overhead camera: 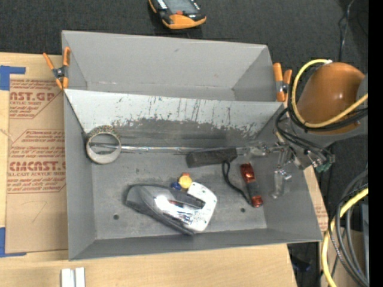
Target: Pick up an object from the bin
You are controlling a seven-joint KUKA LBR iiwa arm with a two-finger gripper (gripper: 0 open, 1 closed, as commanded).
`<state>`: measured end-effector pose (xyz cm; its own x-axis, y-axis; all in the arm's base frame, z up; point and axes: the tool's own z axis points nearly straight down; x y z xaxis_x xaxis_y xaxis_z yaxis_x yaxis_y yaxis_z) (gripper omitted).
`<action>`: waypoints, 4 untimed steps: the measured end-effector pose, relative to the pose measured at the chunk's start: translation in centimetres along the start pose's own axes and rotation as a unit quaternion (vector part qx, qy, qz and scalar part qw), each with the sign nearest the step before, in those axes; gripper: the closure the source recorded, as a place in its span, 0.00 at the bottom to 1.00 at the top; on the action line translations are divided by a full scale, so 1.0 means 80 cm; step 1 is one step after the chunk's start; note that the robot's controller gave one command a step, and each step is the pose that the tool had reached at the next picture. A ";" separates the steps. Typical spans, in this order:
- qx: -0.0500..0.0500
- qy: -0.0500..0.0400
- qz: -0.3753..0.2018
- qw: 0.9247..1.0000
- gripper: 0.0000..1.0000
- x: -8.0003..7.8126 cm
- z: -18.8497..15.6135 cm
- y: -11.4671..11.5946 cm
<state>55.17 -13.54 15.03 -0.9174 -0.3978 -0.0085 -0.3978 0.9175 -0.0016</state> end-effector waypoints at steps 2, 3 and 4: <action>0.000 0.000 -0.145 0.989 0.00 0.007 0.023 -0.014; 0.000 0.000 0.006 1.000 0.00 0.013 0.043 -0.017; -0.004 -0.003 -0.257 0.966 0.00 0.004 0.053 -0.011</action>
Offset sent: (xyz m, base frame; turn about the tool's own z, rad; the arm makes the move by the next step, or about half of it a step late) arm -0.0009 -0.0117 -0.0178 -0.3072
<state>55.27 -14.47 10.76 -0.5984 -0.8011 -0.0140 -0.8011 0.5985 0.0006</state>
